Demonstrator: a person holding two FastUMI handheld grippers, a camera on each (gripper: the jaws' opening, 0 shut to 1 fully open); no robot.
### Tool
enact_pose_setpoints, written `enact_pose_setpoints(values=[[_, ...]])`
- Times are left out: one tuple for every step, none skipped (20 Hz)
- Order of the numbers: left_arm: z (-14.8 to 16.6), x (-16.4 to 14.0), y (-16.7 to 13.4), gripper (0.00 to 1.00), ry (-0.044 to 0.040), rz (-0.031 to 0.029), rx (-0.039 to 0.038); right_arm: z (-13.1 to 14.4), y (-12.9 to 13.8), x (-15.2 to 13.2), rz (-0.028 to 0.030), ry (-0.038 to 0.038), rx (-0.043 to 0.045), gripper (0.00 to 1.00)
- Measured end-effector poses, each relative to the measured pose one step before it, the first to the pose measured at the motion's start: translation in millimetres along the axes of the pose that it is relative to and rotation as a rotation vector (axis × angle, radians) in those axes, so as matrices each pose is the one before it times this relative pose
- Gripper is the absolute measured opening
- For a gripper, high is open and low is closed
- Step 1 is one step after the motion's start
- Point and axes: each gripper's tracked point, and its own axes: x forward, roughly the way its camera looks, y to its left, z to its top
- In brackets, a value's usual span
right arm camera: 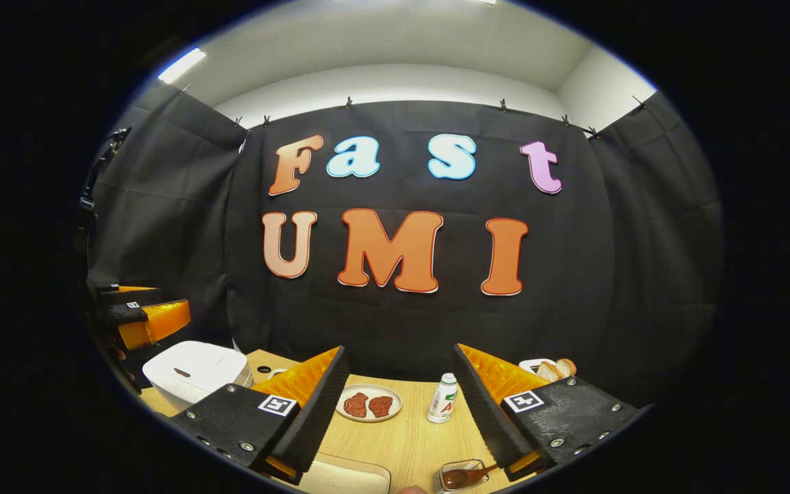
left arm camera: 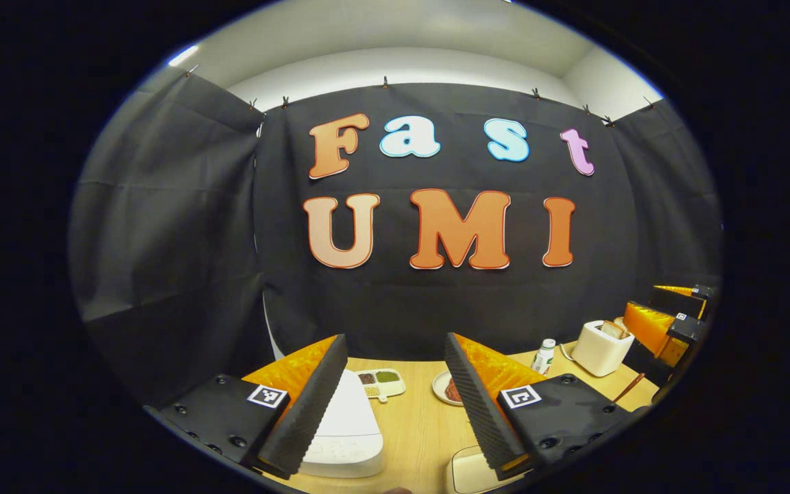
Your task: Close the left gripper, press the button to open the rice cooker; take a wooden spoon from the chopstick holder with the right hand, scoop a spoonful of rice and pour it into the rice cooker, then put the wooden spoon back into the chopstick holder.
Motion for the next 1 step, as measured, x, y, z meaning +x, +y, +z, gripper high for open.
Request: enact_pose_setpoints(values=[[0.96,-0.09,-1.72,0.96,-0.00435,0.00253,0.0069,-1.72,0.78,-1.19,0.0004,0.00052,-0.00278,0.94]])
